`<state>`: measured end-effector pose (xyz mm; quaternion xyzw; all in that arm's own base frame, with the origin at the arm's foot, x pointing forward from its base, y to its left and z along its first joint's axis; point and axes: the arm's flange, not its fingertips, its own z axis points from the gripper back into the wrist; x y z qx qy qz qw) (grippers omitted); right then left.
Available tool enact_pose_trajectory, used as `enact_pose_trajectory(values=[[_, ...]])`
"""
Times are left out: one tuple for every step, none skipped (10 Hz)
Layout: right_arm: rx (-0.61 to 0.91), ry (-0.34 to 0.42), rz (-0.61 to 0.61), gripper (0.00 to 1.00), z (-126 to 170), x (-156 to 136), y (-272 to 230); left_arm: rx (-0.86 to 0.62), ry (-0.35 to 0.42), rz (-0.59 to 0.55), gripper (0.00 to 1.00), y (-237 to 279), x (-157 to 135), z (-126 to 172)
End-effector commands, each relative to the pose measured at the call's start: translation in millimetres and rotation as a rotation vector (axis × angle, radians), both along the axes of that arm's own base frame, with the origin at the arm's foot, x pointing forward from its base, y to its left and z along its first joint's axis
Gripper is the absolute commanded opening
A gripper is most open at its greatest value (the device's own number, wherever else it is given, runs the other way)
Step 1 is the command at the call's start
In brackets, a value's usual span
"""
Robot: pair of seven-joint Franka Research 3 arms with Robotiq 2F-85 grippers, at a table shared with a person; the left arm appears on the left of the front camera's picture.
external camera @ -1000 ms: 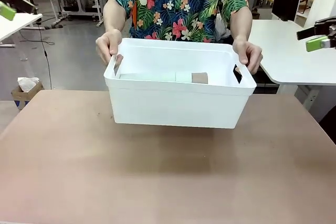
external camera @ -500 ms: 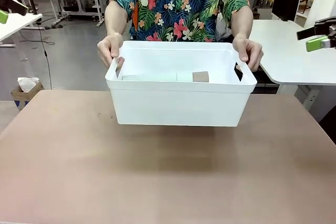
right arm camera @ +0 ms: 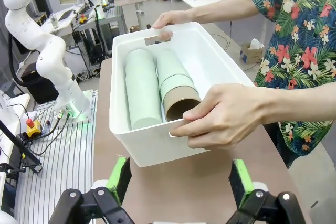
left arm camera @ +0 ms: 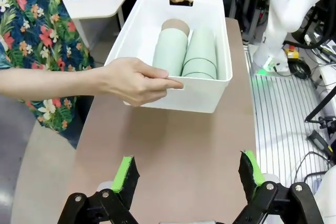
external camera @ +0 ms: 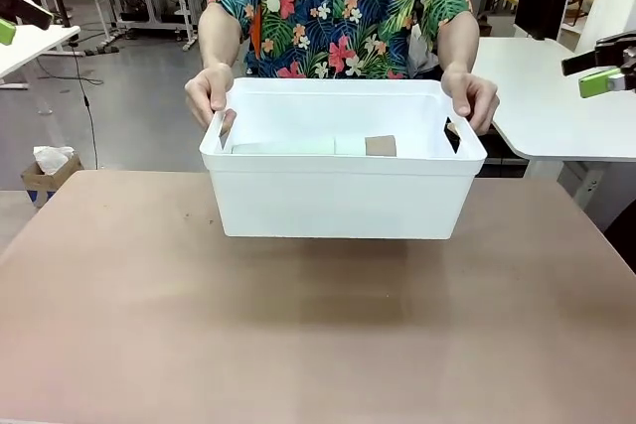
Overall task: Stack the cups and store them in the basket.
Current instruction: Place the stack of Reusable plastic cups into the Pantry Basket.
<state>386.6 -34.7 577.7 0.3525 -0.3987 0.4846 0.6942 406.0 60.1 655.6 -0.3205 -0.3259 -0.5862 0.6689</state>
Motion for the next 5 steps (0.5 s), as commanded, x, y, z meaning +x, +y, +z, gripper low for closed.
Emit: enact_pose_trajectory(values=[[0.027,-0.008,-0.002,1.0,4.2,0.9,2.2,0.002,0.006,0.005,1.0,-1.8,-0.4,3.8],[0.027,-0.008,-0.002,1.0,4.2,0.9,2.2,0.002,0.006,0.005,1.0,-1.8,-0.4,3.8],[0.027,-0.008,-0.002,1.0,4.2,0.9,2.2,0.002,0.006,0.005,1.0,-1.8,-0.4,3.8],[0.027,-0.008,-0.002,1.0,4.2,0.9,2.2,0.002,0.006,0.005,1.0,-1.8,-0.4,3.8],[0.027,-0.008,-0.002,1.0,4.2,0.9,2.2,0.002,0.006,0.005,1.0,-1.8,-0.4,3.8]])
